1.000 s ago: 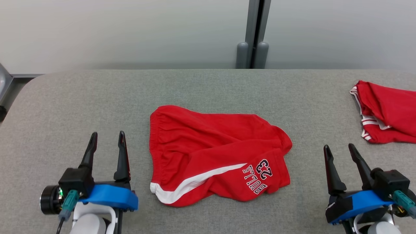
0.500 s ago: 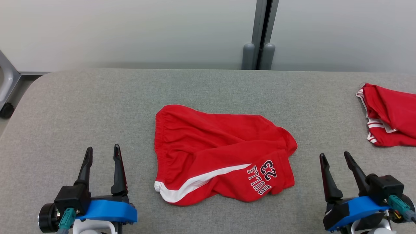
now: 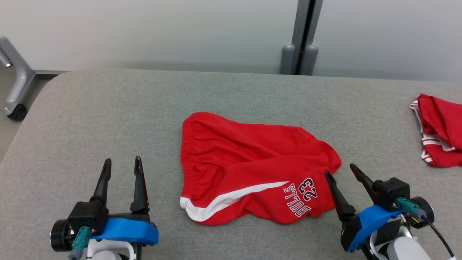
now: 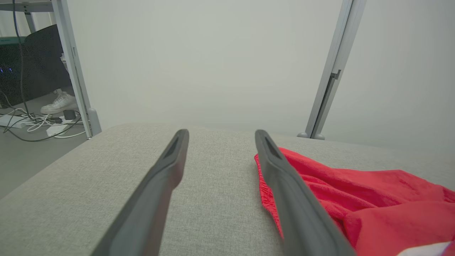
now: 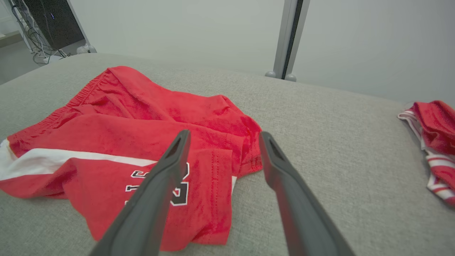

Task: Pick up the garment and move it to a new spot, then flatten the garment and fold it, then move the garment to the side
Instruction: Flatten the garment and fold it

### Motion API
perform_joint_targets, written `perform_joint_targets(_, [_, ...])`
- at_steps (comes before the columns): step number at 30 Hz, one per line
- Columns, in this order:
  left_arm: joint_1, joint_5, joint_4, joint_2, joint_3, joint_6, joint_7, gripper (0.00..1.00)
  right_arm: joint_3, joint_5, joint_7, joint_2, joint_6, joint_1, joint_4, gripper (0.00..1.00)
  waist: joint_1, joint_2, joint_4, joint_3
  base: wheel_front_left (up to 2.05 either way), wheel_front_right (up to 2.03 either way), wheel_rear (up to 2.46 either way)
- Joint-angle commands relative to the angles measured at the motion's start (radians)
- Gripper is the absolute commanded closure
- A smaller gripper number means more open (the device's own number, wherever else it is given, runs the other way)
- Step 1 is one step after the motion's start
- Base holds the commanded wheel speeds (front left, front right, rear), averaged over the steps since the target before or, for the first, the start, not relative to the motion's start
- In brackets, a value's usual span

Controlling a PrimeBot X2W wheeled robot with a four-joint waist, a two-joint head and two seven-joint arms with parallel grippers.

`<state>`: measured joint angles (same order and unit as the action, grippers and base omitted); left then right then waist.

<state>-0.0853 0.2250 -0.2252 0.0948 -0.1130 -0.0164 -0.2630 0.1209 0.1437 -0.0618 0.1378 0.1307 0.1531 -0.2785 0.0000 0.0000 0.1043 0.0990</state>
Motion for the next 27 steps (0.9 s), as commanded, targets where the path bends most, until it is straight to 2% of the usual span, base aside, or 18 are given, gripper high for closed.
perform_joint_targets(1, [-0.014, -0.009, -0.003, 0.001, 0.002, 0.006, -0.003, 0.0, 0.005, 0.004, 0.005, 0.012, 0.0, 0.015, -0.015, 0.0, 0.0, 0.0, 0.01, 0.007, 0.0, 0.0, 0.0])
perform_joint_targets(8, [-0.029, -0.026, -0.014, -0.018, 0.007, 0.026, -0.002, 0.0, 0.048, 0.024, -0.005, 0.049, 0.0, 0.072, -0.158, 0.0, 0.0, 0.0, 0.056, 0.035, 0.0, 0.0, 0.0])
perform_joint_targets(15, [-0.049, -0.036, -0.025, -0.029, 0.003, 0.038, -0.002, 0.0, 0.09, 0.062, -0.024, 0.06, 0.0, 0.134, -0.291, 0.0, 0.0, 0.0, 0.095, 0.062, 0.0, 0.0, 0.0])
perform_joint_targets(16, [-0.051, -0.038, -0.026, -0.03, 0.004, 0.04, -0.002, 0.0, 0.097, 0.067, -0.029, 0.062, 0.0, 0.142, -0.306, 0.69, 0.0, 0.0, 0.098, 0.063, 0.0, 0.0, 0.0])
perform_joint_targets(17, [-0.053, -0.04, -0.027, -0.031, 0.005, 0.042, -0.002, 0.0, 0.105, 0.073, -0.038, 0.065, 0.0, 0.151, -0.317, 0.96, 0.0, 0.0, 0.101, 0.064, 0.0, 0.0, 0.0])
perform_joint_targets(18, [-0.054, -0.041, -0.029, -0.032, 0.007, 0.043, -0.002, 0.0, 0.114, 0.081, -0.049, 0.067, 0.0, 0.159, -0.326, 1.0, 0.0, 0.0, 0.102, 0.064, 0.0, 0.0, 0.0])
perform_joint_targets(22, [-0.044, -0.043, -0.034, -0.035, 0.022, 0.045, -0.002, 0.0, 0.147, 0.099, -0.095, 0.07, 0.0, 0.171, -0.344, 1.0, 0.0, 0.0, 0.093, 0.054, 0.0, 0.0, 0.0])
perform_joint_targets(27, [-0.027, -0.05, -0.042, -0.037, 0.028, 0.049, -0.002, 0.0, 0.186, 0.091, -0.16, 0.093, 0.0, 0.132, -0.295, 1.0, 0.0, 0.0, 0.067, 0.027, 0.0, 0.0, 0.0])
